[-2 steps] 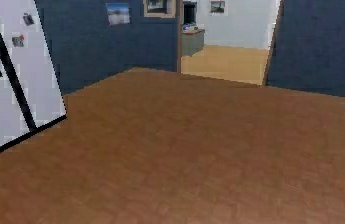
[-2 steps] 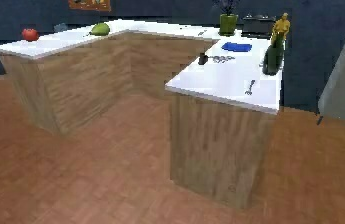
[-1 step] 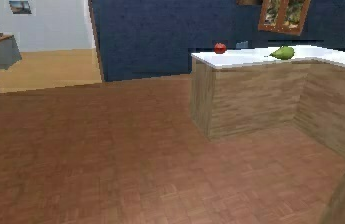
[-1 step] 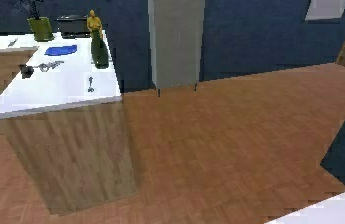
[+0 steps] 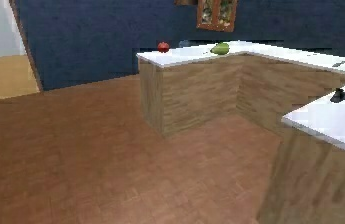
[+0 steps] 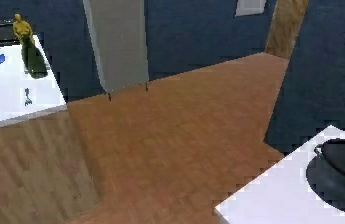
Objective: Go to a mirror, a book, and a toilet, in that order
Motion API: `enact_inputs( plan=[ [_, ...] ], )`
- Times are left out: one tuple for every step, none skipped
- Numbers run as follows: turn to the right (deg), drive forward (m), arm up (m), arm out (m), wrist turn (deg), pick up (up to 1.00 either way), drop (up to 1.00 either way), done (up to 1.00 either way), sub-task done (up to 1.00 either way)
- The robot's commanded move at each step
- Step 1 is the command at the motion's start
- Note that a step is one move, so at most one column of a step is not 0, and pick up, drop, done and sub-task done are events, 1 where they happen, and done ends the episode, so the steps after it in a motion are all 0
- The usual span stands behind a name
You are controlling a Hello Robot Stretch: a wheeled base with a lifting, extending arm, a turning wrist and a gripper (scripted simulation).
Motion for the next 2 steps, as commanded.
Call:
enact_inputs(
  plan=[
    [0.0, 0.30, 0.00, 0.00, 0.0, 0.00, 0.00, 0.00, 0.00],
    [-45.0, 0.00, 0.00, 0.00, 0.0, 0.00, 0.00, 0.00, 0.00]
  ],
)
